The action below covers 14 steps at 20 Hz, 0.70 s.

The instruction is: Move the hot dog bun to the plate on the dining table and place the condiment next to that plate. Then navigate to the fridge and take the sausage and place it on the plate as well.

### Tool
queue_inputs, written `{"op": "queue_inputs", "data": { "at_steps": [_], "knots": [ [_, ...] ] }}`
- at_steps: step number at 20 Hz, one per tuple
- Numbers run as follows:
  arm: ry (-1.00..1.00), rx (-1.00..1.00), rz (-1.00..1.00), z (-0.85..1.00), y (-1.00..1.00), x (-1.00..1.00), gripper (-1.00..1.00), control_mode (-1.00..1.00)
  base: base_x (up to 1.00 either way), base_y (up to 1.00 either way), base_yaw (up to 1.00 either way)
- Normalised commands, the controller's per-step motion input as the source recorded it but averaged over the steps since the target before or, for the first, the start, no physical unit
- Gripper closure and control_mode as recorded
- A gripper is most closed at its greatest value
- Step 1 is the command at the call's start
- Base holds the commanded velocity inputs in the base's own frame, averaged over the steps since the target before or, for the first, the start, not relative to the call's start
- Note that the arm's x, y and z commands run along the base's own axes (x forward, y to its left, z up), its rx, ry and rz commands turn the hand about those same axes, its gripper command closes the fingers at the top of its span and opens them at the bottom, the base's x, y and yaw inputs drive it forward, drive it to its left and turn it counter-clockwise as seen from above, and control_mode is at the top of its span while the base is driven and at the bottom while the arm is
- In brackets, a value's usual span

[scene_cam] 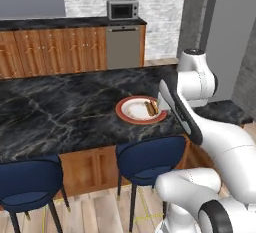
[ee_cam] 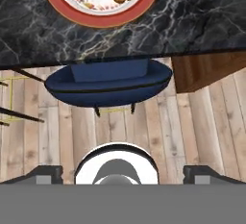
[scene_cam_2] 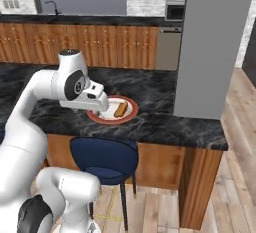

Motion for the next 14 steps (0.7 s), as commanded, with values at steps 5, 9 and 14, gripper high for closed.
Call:
{"op": "queue_inputs", "data": {
  "at_steps": [5, 9, 14],
  "knots": [
    [0.0, 0.0, 0.0, 0.0, 0.0, 0.0, -1.0, 1.0, -1.0, 0.96, 0.03],
    [0.0, 0.0, 0.0, 0.0, 0.0, 0.0, -1.0, 1.0, -0.92, 1.0, 0.08],
    [0.0, 0.0, 0.0, 0.0, 0.0, 0.0, -1.0, 1.0, -0.7, 1.0, 0.08]
  ]
}}
